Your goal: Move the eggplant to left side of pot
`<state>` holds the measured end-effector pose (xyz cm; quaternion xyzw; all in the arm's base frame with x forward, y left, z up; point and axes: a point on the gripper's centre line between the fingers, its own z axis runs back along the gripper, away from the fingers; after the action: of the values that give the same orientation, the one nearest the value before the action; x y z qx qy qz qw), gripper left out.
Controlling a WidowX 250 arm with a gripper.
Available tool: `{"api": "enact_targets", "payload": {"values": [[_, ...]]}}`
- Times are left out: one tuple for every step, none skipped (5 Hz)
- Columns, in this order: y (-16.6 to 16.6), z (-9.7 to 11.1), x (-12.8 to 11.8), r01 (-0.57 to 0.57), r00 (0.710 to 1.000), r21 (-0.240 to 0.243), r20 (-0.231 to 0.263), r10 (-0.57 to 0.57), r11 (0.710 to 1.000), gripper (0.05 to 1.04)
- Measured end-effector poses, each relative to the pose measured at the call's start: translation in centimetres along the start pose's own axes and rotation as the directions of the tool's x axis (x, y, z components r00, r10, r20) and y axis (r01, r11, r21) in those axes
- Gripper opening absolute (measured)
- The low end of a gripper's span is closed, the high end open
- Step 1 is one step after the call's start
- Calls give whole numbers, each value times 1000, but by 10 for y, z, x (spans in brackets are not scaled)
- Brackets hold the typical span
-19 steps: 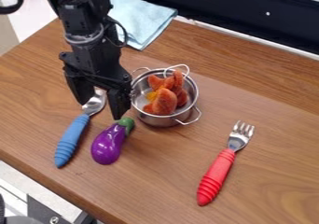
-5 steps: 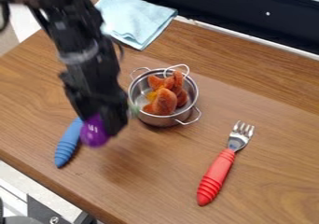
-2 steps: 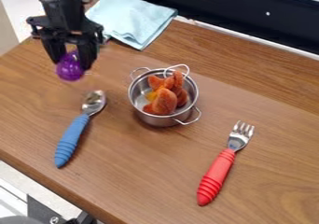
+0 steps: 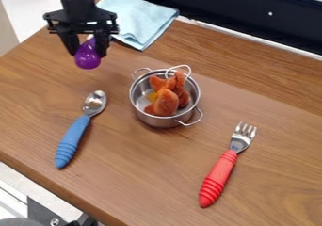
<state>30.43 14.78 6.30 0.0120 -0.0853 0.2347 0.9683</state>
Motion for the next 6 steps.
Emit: {"api": "enact_targets", "payload": {"values": [[-12, -11, 8, -144, 990, -30, -11, 144, 989, 655], [-23, -25, 5, -199, 980, -14, 11, 199, 980, 655], [-27, -37, 5, -227, 974, 11, 13, 227, 974, 655], [-28, -46, 3, -234, 972, 14, 1, 234, 972, 655], [-28, -49, -3, -218, 976, 14, -17, 219, 976, 705], [-24, -46, -6, -229, 971, -1, -71, 228, 973, 915]]}}
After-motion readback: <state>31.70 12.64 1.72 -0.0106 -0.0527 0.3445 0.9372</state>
